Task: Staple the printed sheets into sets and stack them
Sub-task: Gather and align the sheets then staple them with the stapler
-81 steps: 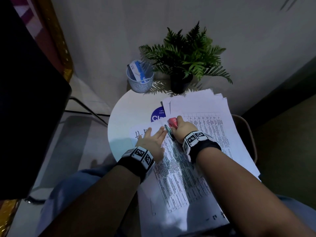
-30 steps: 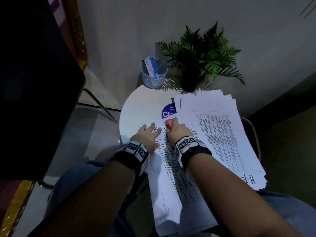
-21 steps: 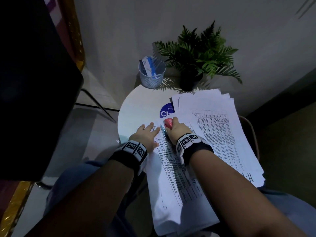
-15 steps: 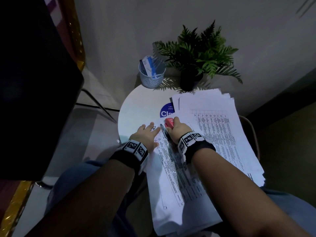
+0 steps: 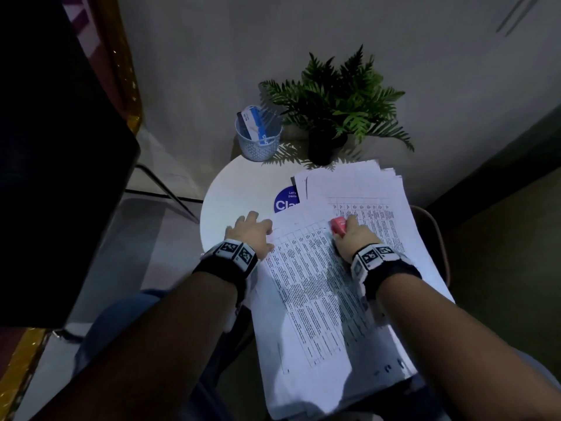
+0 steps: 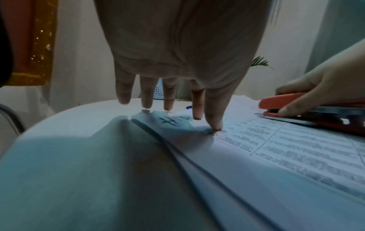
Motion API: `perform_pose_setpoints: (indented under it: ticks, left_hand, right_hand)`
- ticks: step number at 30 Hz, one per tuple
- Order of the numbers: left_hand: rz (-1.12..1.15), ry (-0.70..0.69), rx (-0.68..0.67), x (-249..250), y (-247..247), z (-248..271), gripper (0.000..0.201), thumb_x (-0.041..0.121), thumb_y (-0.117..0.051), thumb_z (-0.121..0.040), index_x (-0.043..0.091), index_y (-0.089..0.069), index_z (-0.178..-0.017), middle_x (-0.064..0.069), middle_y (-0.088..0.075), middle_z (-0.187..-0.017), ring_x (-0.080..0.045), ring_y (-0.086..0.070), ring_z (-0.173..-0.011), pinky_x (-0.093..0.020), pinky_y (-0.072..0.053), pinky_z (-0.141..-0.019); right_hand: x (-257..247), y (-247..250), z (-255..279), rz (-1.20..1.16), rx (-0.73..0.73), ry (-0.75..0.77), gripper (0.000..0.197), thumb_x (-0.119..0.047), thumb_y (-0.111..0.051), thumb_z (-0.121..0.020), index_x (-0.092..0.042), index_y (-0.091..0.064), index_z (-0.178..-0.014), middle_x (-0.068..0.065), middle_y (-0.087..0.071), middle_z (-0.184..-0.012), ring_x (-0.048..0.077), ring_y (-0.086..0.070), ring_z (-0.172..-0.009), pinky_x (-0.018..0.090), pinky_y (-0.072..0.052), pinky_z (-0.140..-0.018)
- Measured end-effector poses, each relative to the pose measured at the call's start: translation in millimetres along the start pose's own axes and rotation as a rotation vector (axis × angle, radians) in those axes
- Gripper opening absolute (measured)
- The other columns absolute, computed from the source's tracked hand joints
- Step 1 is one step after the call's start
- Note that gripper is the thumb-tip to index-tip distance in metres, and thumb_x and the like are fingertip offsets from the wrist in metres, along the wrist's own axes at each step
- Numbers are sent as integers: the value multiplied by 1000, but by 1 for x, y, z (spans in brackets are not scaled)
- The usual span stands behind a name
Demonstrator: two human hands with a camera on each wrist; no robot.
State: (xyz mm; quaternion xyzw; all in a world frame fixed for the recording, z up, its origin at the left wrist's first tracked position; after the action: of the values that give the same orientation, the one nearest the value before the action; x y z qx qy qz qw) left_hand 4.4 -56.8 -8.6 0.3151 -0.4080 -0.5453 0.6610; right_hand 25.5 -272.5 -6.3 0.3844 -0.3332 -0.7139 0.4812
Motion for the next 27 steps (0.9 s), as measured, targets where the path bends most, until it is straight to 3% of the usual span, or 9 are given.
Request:
perform_pose_setpoints:
  ticks: [2,5,9,12,16,19,22,25,27]
  left_hand:
    - [4,35,36,4,-1,-2,50,39,-65,-84,21,-44,-125,-6,-38,-135,-28,-38,-124,-44,-35,-100]
    - [-47,133,44,3,4,-8,69,45,-73,-74,17,-40,-127,-7,-49,-126,-27,-45,-119,-42,-33,-98]
    - [-36,162,0,-4,13,-5,46,38,-66,-80,16,-55,-119,-10,-51,-122,-29,-50,-113,-39,-38,-94]
    - [242,117,0,-7,17,8,24,20,-64,-83,13,-57,-105,-13,-59,-114,-27,-57,-96,-27,-41,-75]
    - [537,-17,125,-7,32,40,23,9,-60,-84,18,-59,-105,-5,-67,-100,-23,-61,-91,-25,-42,-73]
    - [577,-126,189,1,46,69,20,10,-58,-86,21,-63,-101,-2,-68,-96,-21,-62,-91,-28,-44,-76]
    - [583,-177,243,7,54,92,21,13,-57,-87,30,-62,-98,4,-68,-96,-17,-62,-91,-28,-46,-78]
    - [541,-209,309,13,59,109,23,18,-59,-87,30,-63,-106,5,-68,-104,-18,-61,-99,-34,-48,-88]
    - [498,-239,349,18,62,119,24,19,-59,-88,28,-64,-110,5,-68,-108,-18,-60,-102,-36,-46,-92]
  right_hand:
    - [17,10,-5,-16,37,-73,49,-29,-47,-95,-10,-29,-136,20,-57,-115,34,-59,-101,39,-47,-85]
    - [35,19,-8,19,69,-152,49,-37,-49,-92,-8,-34,-130,20,-56,-119,35,-57,-108,40,-46,-90]
    - [34,31,3,104,210,-151,67,-55,-58,-81,-11,-39,-128,15,-45,-127,34,-46,-118,42,-39,-96]
    - [11,38,22,-15,319,33,41,-47,-58,-85,-18,-53,-113,6,-50,-113,26,-50,-110,38,-39,-94]
    - [-20,36,50,-461,108,121,16,-33,-65,-85,-17,-64,-87,-2,-63,-86,14,-58,-77,26,-49,-64]
    - [-34,41,71,-763,19,101,19,-29,-69,-82,-11,-69,-90,-1,-63,-81,13,-55,-73,23,-45,-63]
    - [-40,52,95,-956,4,94,23,-30,-68,-85,-10,-69,-95,-1,-61,-80,13,-56,-74,19,-43,-65]
    - [-40,62,114,-1087,36,104,19,-23,-70,-83,-5,-69,-88,0,-61,-70,9,-55,-60,6,-40,-39]
    - [-39,66,122,-1091,74,97,20,-22,-72,-80,-4,-71,-88,1,-63,-70,12,-57,-60,8,-41,-39]
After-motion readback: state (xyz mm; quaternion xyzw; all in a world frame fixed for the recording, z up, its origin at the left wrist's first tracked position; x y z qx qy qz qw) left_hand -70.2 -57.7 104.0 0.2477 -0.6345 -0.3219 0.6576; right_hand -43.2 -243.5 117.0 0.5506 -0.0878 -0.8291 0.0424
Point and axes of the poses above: each hand's wrist, its own z-axis away from the middle knuckle, its own y-axis out of the back of the hand, x = y × z, the point moved 1 cm from there along -z, towards the middle knuckle
